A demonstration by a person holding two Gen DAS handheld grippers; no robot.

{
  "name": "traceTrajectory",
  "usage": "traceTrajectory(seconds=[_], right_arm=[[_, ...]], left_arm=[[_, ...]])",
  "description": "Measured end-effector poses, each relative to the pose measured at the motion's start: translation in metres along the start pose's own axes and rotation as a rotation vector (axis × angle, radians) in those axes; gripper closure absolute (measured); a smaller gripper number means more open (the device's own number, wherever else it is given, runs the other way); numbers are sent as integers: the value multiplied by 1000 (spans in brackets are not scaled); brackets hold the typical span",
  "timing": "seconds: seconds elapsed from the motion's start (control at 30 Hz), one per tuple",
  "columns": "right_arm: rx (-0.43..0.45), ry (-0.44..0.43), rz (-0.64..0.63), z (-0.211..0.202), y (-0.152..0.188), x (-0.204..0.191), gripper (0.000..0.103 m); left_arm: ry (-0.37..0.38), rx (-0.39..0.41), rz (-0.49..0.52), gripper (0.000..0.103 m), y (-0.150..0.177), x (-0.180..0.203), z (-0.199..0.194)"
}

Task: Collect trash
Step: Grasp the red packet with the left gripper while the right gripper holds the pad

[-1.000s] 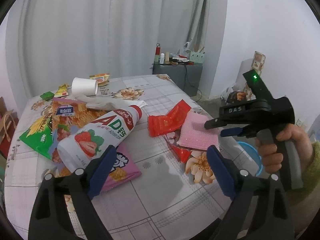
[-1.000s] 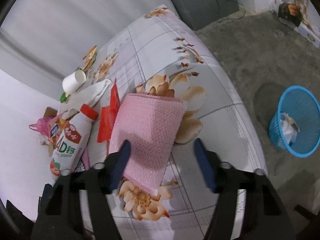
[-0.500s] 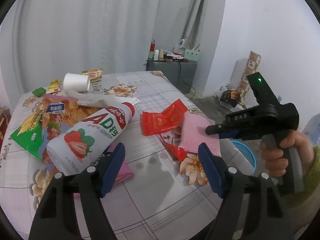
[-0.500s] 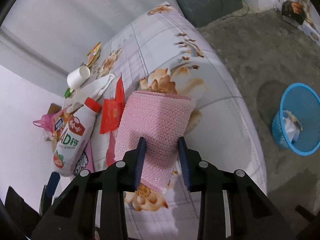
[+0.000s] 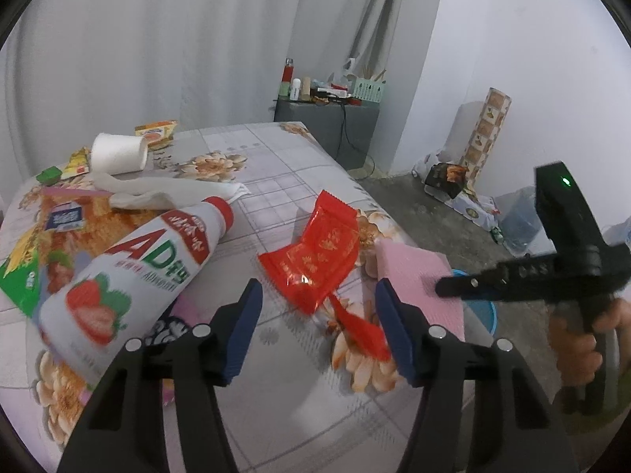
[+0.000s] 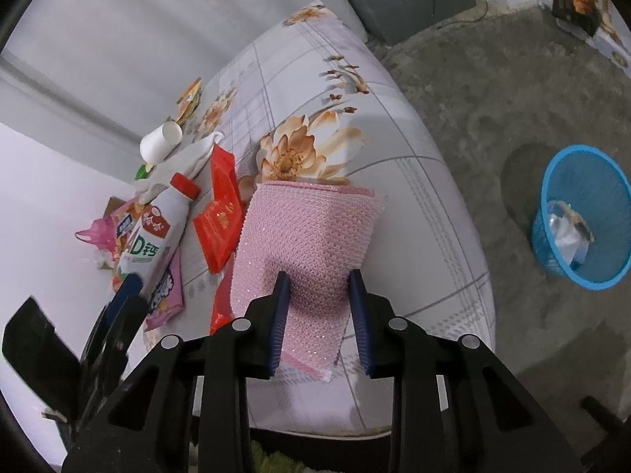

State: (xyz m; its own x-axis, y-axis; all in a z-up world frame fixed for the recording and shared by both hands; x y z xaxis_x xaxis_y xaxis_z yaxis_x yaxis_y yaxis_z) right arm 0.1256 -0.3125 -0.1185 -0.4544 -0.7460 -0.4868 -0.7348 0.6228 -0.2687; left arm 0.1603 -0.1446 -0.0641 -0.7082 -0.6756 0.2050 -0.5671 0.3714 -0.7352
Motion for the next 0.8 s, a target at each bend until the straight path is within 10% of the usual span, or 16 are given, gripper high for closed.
traceTrajectory(seconds=[0.3,0.57,0.8], right_arm=[[1,-57,21,-1,-3,4,77],[4,-101,48,-4,-6,12,77],[-2,-169,84,-8,-10,17,79]], left_arm=[[92,-110,-41,57,-9,9,52],[-42,-235,12,58,15,-4,83],[-83,-222,-25,89,12,-18,83]])
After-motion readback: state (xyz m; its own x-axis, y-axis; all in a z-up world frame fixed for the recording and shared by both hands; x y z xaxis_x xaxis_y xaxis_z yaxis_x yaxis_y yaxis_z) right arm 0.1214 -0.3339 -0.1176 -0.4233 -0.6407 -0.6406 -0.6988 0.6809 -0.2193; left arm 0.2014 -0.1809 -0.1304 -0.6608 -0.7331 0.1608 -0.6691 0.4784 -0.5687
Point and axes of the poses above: each gripper's, at about its wrist camera, not at the fingertips, and z roughly the way its jaws point, x to its right, y to its underside, the point moved 9 cm from there along z, roughly the way its jaws point, and after that the axes turned 3 degrees about y, right-handed, at the moved point
